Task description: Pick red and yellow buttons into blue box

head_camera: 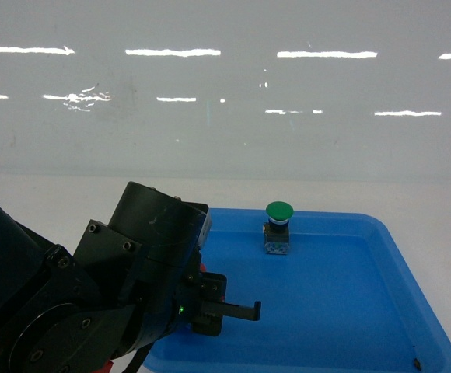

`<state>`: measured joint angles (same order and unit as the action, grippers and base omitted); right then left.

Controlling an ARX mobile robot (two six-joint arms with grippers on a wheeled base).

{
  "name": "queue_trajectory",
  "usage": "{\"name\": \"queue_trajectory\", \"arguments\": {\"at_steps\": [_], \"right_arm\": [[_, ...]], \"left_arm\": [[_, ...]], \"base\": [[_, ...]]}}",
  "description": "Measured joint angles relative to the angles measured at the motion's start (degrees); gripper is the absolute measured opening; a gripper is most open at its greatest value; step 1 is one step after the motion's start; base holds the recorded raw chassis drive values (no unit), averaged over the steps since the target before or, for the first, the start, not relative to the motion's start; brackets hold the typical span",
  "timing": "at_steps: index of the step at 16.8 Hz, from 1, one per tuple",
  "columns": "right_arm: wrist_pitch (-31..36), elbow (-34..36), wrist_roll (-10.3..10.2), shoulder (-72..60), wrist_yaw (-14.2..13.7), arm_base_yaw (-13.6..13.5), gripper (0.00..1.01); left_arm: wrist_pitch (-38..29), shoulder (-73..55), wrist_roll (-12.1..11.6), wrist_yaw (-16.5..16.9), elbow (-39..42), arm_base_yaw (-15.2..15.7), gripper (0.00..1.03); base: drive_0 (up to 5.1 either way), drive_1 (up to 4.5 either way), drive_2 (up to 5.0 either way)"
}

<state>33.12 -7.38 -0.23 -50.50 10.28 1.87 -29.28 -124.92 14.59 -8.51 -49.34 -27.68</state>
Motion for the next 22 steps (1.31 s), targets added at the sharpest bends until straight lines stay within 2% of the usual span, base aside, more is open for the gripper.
{"name": "queue_trajectory", "arguments": {"at_steps": [4, 9, 11, 13, 14, 17, 20, 22], "right_arm": [[0.0, 0.0, 0.0, 0.0, 0.0, 0.0, 0.29], [0.0, 0.02, 0.0, 0.0, 0.0, 0.0, 0.29], [-0.02, 0.0, 0.0, 0.0, 0.0, 0.0, 0.29], [-0.02, 0.0, 0.0, 0.0, 0.02, 0.0, 0.29], [0.0, 0.0, 0.0, 0.0, 0.0, 0.0, 0.29], [-0.02, 0.0, 0.0, 0.0, 0.0, 0.0, 0.29], [-0.02, 0.0, 0.0, 0.0, 0.0, 0.0, 0.29], [0.0, 0.0, 0.0, 0.0, 0.0, 0.0, 0.29]], "left_arm": [[-0.37, 3.87, 0.13, -0.26, 2.56, 0.28, 0.25], [-0.92, 16.87, 0.37, -1.79, 8.11, 2.58, 0.25], [-1.66, 21.88, 0.33, -3.37, 11.78, 3.5, 0.25], [-1.46, 32.39, 0.28, -7.45, 21.03, 5.51, 0.25], [-0.98, 34.14, 0.04, -8.2, 22.27, 5.57, 0.25], [2.16, 39.32, 0.48, -10.1, 25.59, 4.55, 0.25], [0.87, 40.63, 1.05, -12.04, 25.86, 1.7, 0.25], [0.98, 40.7, 1.05, -12.07, 25.86, 1.31, 0.25]], "base": [[0.0, 0.0, 0.0], [0.0, 0.0, 0.0], [0.0, 0.0, 0.0], [0.0, 0.0, 0.0], [0.0, 0.0, 0.0], [0.0, 0.0, 0.0], [0.0, 0.0, 0.0], [0.0, 0.0, 0.0]]}}
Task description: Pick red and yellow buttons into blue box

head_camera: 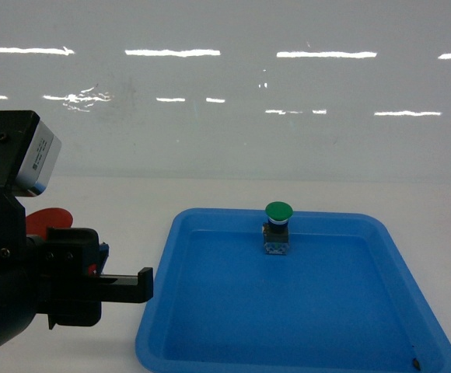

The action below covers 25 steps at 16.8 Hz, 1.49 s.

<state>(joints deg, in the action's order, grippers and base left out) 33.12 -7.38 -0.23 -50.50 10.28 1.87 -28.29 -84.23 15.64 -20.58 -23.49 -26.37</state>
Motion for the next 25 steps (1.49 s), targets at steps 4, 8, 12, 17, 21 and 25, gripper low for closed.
{"name": "queue_trajectory", "arguments": {"at_steps": [4, 8, 12, 17, 21, 25], "right_arm": [[-0.02, 0.0, 0.0, 0.0, 0.0, 0.0, 0.29], [0.0, 0.0, 0.0, 0.0, 0.02, 0.0, 0.29], [-0.09, -0.02, 0.0, -0.02, 0.0, -0.04, 0.29], [-0.02, -0.04, 0.0, 0.0, 0.02, -0.04, 0.29], [0.11, -0.04, 0.0, 0.0, 0.0, -0.04, 0.29], [-0.07, -0.04, 0.0, 0.0, 0.0, 0.0, 0.29]], "left_arm": [[0.04, 0.0, 0.0, -0.04, 0.0, 0.09, 0.25], [0.04, 0.0, 0.0, -0.04, 0.0, 0.09, 0.25], [0.09, 0.0, 0.0, -0.33, 0.04, 0.37, 0.25], [0.04, 0.0, 0.0, -0.31, 0.04, 0.28, 0.25], [0.02, 0.02, 0.0, -0.22, 0.04, 0.26, 0.25], [0.04, 0.04, 0.0, -0.17, 0.09, 0.24, 0.25]], "base": [[0.0, 0.0, 0.0], [1.2, -0.6, -0.6], [4.8, -2.39, -2.4], [4.8, -2.39, -2.4], [4.8, -2.39, -2.4], [4.8, -2.39, -2.4]]}}
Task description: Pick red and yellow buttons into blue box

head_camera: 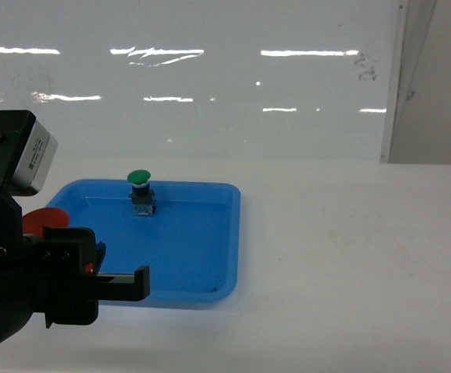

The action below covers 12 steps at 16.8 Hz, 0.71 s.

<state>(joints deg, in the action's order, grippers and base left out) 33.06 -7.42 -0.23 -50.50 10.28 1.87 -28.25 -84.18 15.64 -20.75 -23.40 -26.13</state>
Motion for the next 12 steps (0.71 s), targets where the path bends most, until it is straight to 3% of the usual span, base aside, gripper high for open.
{"name": "queue_trajectory", "arguments": {"at_steps": [12], "right_arm": [[0.13, 0.0, 0.0, 0.22, -0.02, 0.0, 0.29]], "left_arm": [[0.04, 0.13, 0.0, -0.02, 0.04, -0.02, 0.25]], "base": [[4.8, -2.39, -2.4]]}}
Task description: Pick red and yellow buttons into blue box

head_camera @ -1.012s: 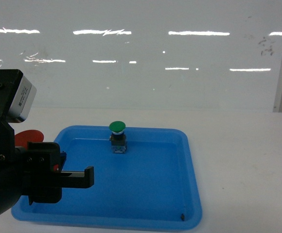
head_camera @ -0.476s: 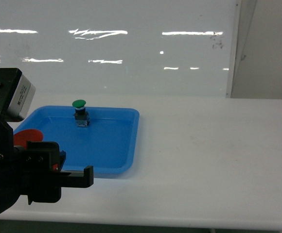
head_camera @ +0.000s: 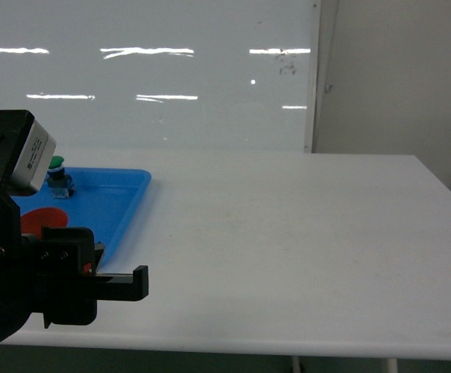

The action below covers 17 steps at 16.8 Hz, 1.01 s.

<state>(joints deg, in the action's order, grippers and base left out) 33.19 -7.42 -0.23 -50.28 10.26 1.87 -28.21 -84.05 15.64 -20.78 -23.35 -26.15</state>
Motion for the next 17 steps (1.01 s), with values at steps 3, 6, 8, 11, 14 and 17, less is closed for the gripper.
{"name": "queue_trajectory", "arguments": {"at_steps": [3, 6, 8, 11, 14, 17], "right_arm": [[-0.04, 0.0, 0.0, -0.22, 0.02, 0.0, 0.29], [0.07, 0.0, 0.0, -0.17, 0.0, 0.0, 0.29], [-0.07, 0.0, 0.0, -0.17, 0.0, 0.0, 0.29], [0.09, 0.0, 0.0, -0.13, 0.02, -0.02, 0.29], [0.04, 0.0, 0.0, -0.17, -0.02, 0.0, 0.29], [-0.07, 0.0, 0.0, -0.2, 0.0, 0.0, 0.29]], "left_arm": [[0.0, 0.02, 0.0, -0.04, 0.0, 0.0, 0.25], [-0.15, 0.0, 0.0, 0.04, 0.0, -0.02, 0.25], [-0.11, 0.0, 0.0, 0.0, 0.02, 0.0, 0.25], [-0.17, 0.13, 0.0, -0.02, 0.07, 0.0, 0.25], [-0.09, 0.09, 0.0, -0.02, 0.09, 0.0, 0.25], [-0.11, 0.09, 0.0, 0.0, 0.09, 0.0, 0.25]], "base": [[4.8, -2.39, -2.4], [4.8, -2.39, -2.4], [4.8, -2.39, -2.4], [4.8, -2.39, -2.4], [4.8, -2.39, -2.4], [4.8, -2.45, -2.4]]}}
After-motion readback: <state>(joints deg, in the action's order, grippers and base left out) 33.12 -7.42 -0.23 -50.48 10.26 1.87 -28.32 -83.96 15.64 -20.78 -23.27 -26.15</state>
